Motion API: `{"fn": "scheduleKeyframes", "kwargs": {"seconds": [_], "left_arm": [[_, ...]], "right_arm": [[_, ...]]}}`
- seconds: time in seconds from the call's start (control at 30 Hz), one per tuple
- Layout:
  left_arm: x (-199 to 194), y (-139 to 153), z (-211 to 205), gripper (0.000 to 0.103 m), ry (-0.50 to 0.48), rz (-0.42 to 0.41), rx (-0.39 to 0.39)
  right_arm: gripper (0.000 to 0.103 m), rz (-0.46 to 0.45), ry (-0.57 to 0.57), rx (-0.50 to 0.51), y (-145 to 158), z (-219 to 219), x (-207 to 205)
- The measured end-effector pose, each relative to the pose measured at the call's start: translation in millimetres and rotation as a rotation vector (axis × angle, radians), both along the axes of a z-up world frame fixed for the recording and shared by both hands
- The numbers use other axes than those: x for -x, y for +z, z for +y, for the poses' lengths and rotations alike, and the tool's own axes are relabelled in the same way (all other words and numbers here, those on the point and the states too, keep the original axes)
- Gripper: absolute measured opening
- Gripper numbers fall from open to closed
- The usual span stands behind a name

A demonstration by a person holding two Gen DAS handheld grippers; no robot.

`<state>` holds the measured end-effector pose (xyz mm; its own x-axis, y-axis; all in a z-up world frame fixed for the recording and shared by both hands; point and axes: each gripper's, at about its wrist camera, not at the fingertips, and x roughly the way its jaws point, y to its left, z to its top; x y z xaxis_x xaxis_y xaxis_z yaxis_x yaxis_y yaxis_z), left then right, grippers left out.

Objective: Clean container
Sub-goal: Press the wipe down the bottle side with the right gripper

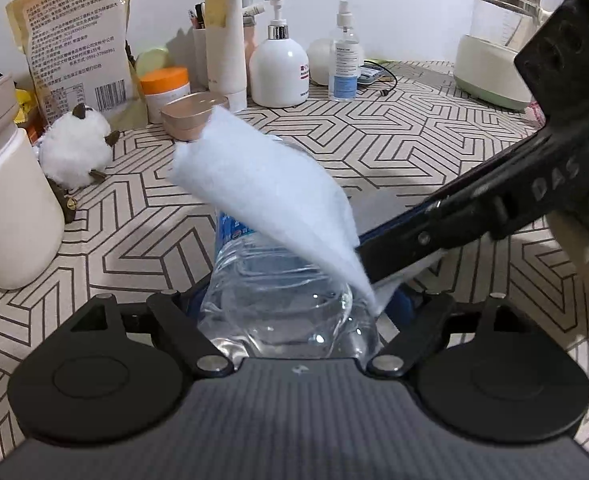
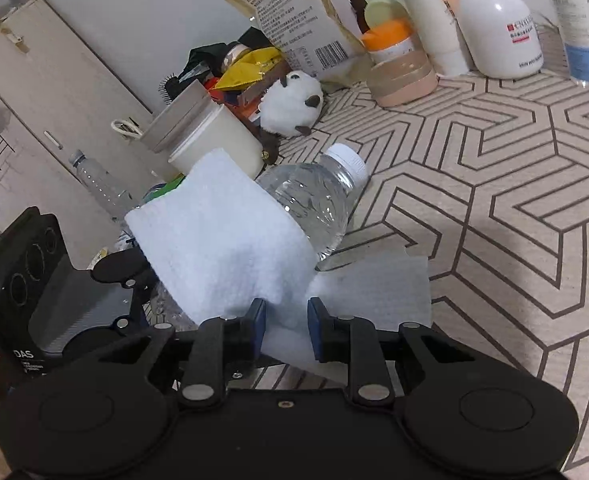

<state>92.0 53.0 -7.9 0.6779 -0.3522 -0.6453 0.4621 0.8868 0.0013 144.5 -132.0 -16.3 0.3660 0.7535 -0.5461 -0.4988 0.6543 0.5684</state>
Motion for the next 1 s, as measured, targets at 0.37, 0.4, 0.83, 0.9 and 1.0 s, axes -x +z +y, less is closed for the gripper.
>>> {"fn": "scheduleKeyframes", "kwargs": {"seconds": [0.37, 0.4, 0.83, 0.9, 1.0], "left_arm": [[2.6, 1.0, -1.6, 0.066, 0.007, -0.035, -0.010], [2.8, 1.0, -2.3, 0.066, 0.006, -0.037, -0.012], [5.7, 0.9, -4.6, 0.068, 0.017, -0.024, 0.001], [6.1, 1.3, -4.3, 0.068, 0.018, -0.022, 0.001], [5.1, 1.8, -2.9, 0.071, 0.019, -0.011, 0.002]], "right_arm": [[0.028, -0.058, 0.040, -0.082, 19.2, 8.2, 11.3], [0.028, -0.045, 0.039, -0.096, 17.9, 6.5, 10.0], [0.029, 0.018, -0.014, -0.053, 2.7, -4.2, 0.9], [0.029, 0.025, -0.015, -0.054, 1.2, -4.6, 0.1], [0.029, 0.020, -0.015, -0.046, 1.8, -4.5, 0.0]]}}
